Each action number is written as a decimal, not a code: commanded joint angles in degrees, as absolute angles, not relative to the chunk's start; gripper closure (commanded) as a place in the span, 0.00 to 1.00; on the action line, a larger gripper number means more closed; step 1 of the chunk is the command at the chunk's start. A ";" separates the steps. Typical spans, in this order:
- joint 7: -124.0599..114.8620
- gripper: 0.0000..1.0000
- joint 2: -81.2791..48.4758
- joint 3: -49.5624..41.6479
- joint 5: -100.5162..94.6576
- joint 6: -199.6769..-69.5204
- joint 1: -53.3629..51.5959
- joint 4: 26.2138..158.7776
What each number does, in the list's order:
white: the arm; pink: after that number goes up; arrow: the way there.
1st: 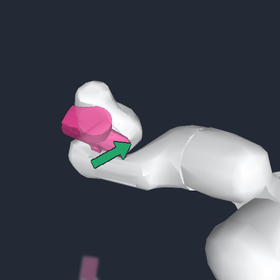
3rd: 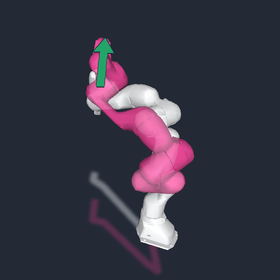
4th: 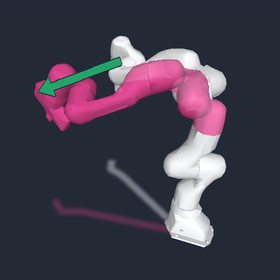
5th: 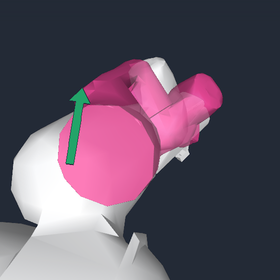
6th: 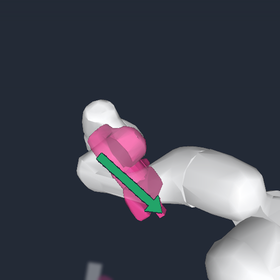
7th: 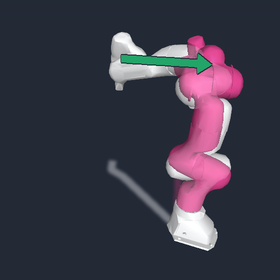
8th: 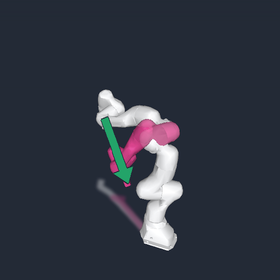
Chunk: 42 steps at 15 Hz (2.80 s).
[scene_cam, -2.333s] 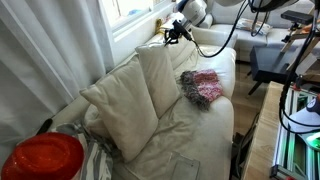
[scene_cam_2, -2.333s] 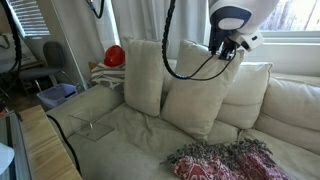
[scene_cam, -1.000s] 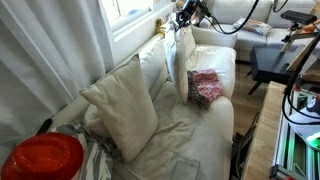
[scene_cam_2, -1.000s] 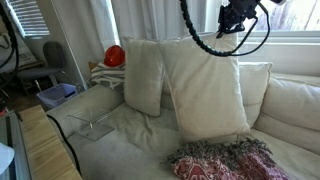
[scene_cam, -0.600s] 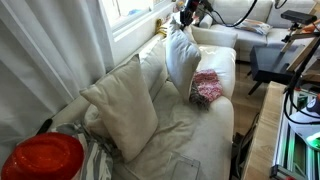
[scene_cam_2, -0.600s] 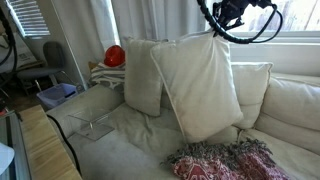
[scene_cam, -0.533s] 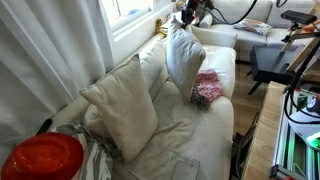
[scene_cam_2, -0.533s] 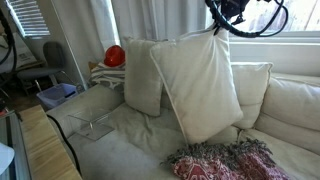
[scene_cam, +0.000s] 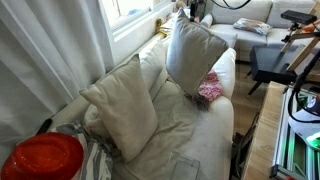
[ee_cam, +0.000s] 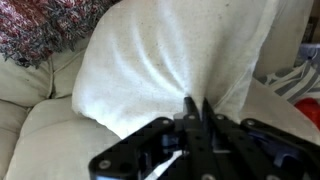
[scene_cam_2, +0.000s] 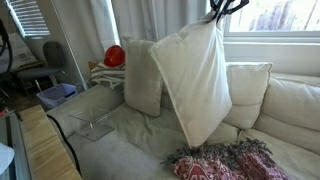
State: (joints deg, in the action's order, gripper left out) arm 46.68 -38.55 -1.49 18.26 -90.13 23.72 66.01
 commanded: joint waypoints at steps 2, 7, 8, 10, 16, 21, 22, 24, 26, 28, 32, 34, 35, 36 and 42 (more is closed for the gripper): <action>50.93 0.98 -35.32 -0.79 15.57 -90.24 21.11 75.16; 45.54 0.98 -35.28 0.32 18.34 -94.09 17.92 82.26; 45.28 0.98 -35.31 0.74 18.46 -93.47 17.49 82.99; 43.75 0.98 -35.17 1.00 18.26 -93.71 16.30 84.84; 39.30 0.98 -34.27 1.56 19.35 -96.63 14.25 89.34; 39.01 0.98 -32.42 0.42 18.71 -94.83 16.26 86.54; 38.61 0.98 -31.37 -0.17 18.55 -94.62 16.71 86.31; 37.78 0.98 -29.56 -1.77 17.06 -94.28 17.33 85.50; 38.40 0.98 -28.08 -2.94 16.38 -94.29 18.09 84.41; 38.87 0.98 -27.06 -3.84 15.66 -94.00 18.81 82.79; 40.18 0.98 -25.54 -5.42 11.98 -94.12 19.34 80.21; 40.77 0.98 -25.28 -5.83 9.90 -94.51 19.27 79.34; 40.85 0.98 -25.16 -6.04 8.82 -95.17 19.19 78.98; 40.71 0.98 -25.15 -6.03 8.50 -95.14 19.22 78.75; 40.36 0.98 -26.62 -4.74 9.29 -97.31 18.33 83.83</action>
